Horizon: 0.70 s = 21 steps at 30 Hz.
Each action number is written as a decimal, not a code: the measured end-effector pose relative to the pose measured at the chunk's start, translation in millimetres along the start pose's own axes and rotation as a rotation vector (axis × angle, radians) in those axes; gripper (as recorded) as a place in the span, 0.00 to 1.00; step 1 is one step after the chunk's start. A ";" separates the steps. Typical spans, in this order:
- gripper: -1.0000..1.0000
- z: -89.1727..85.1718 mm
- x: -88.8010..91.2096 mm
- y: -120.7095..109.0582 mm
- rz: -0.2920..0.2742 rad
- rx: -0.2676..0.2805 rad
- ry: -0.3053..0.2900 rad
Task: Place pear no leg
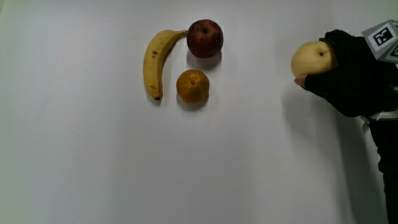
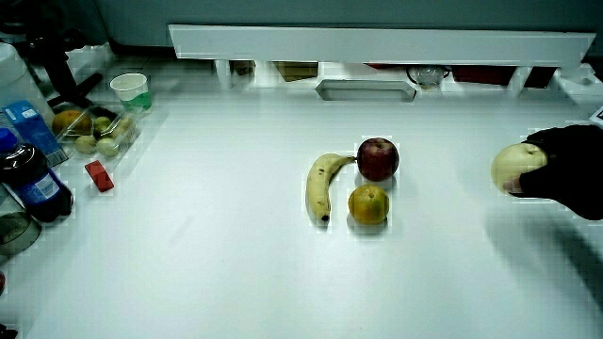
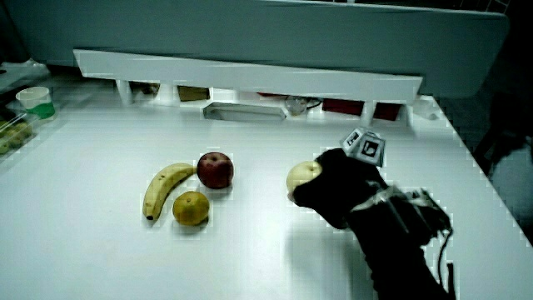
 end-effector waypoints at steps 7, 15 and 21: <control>0.50 -23.6 0.3 9.6 -0.029 0.002 -0.047; 0.50 -41.9 5.7 20.7 -0.052 -0.046 -0.037; 0.50 -52.2 12.9 23.9 -0.041 -0.059 0.046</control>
